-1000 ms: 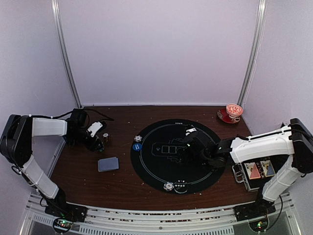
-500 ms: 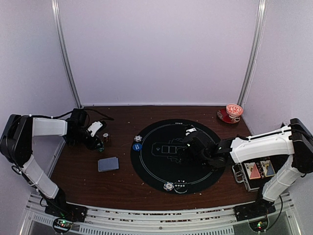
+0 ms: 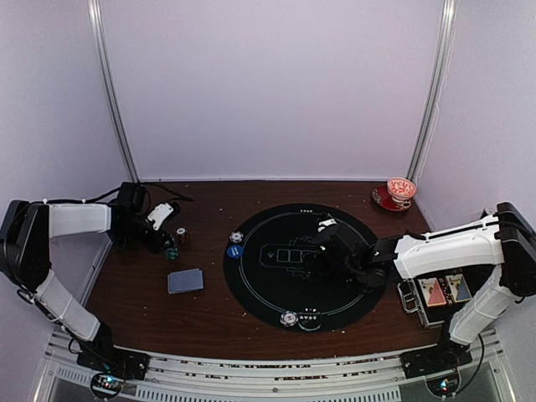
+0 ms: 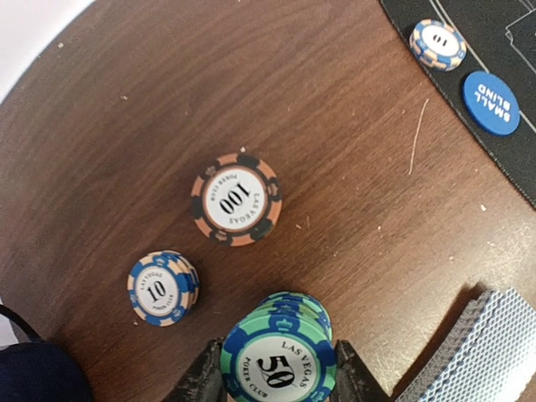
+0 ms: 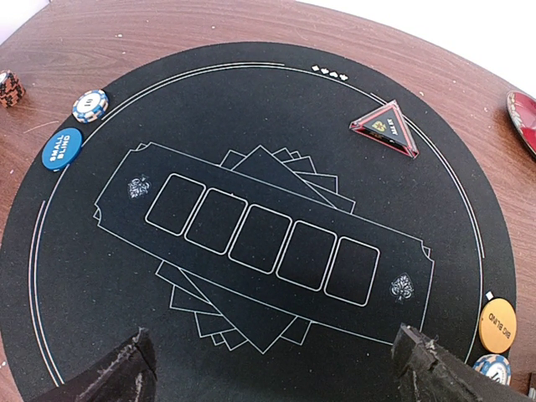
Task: Distribute texas hold em gaming equipment
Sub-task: Pick up the pile of poker chips from the pile of poker chips.
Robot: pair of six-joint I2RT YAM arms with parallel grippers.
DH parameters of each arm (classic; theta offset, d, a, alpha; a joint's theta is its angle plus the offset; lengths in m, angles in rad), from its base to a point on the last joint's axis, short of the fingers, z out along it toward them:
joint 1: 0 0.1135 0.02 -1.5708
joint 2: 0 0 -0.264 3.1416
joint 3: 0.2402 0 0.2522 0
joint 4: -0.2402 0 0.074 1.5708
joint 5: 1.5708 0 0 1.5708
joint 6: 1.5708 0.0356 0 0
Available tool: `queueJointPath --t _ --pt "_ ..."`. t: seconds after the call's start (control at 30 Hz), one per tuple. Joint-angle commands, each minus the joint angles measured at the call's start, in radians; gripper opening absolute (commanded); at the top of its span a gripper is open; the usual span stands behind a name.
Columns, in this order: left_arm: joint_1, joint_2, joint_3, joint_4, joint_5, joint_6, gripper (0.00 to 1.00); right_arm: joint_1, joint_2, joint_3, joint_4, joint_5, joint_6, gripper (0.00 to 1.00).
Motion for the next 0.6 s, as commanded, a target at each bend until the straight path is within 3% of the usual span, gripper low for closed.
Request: queueJointPath --t 0.0,0.27,0.57 --pt "0.005 -0.060 0.003 0.006 0.016 0.004 0.31 0.005 -0.004 -0.002 0.012 0.032 -0.008 1.00" --pt "-0.017 -0.034 0.113 -0.045 0.050 0.005 0.30 -0.004 -0.029 -0.026 0.031 0.067 0.001 1.00" --pt "-0.160 0.146 0.396 -0.121 0.005 -0.042 0.29 -0.039 -0.021 -0.037 0.035 0.075 0.019 1.00"
